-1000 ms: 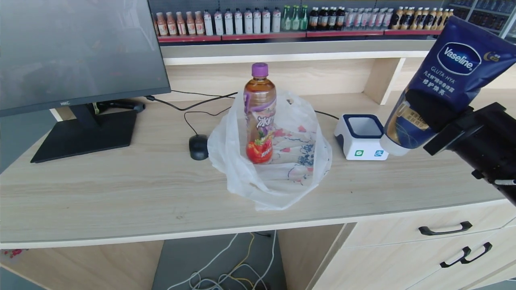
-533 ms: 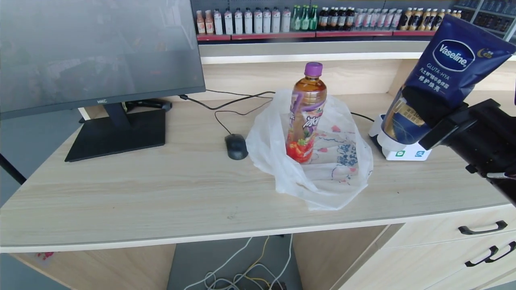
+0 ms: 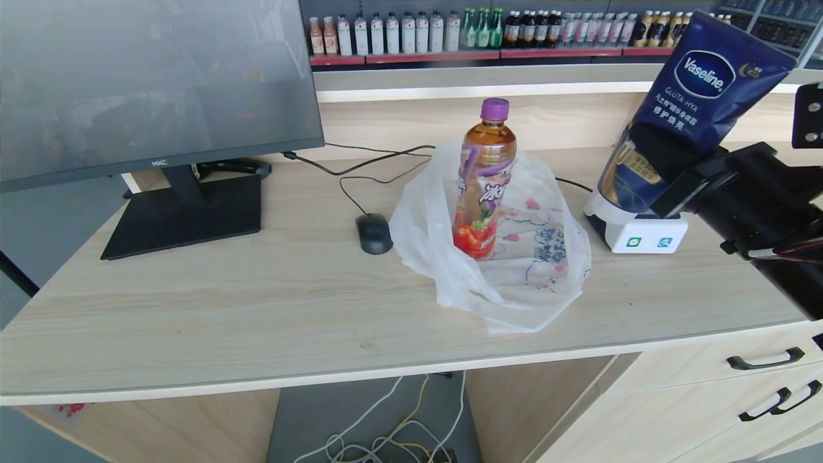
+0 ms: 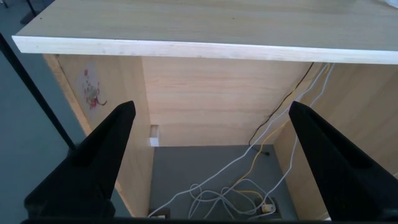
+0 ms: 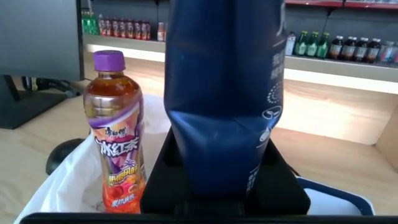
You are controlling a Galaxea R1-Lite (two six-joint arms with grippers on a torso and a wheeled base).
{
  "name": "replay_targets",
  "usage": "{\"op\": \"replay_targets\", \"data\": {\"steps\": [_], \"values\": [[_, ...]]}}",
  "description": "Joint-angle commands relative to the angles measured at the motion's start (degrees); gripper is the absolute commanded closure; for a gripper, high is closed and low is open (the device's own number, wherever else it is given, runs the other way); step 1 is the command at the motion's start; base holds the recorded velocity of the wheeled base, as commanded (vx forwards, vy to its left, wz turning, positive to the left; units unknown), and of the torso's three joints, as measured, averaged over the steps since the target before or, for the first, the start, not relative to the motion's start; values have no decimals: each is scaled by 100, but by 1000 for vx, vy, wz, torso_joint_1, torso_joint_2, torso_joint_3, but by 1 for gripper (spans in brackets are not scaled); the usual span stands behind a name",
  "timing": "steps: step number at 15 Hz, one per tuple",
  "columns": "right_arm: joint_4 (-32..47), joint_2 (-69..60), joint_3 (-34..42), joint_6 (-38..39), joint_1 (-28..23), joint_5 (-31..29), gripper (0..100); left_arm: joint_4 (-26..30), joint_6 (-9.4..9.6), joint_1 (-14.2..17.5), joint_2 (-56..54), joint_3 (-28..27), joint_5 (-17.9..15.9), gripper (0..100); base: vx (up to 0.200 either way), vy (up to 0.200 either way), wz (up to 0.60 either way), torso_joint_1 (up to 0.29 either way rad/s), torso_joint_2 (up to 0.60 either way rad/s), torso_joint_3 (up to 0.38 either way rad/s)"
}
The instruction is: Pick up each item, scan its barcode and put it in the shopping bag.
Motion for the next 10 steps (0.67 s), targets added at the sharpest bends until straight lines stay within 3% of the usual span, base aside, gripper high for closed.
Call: {"op": "replay_targets", "data": {"steps": [1, 10], "values": [[-3, 381, -244, 2, 1, 12, 100, -1, 0, -7, 0, 0, 0, 0, 0, 0, 0, 0, 0, 0], [-3, 1708, -1079, 11, -201, 21, 100, -1, 0, 1, 0, 0, 0, 0, 0, 0, 0, 0, 0, 0]]}}
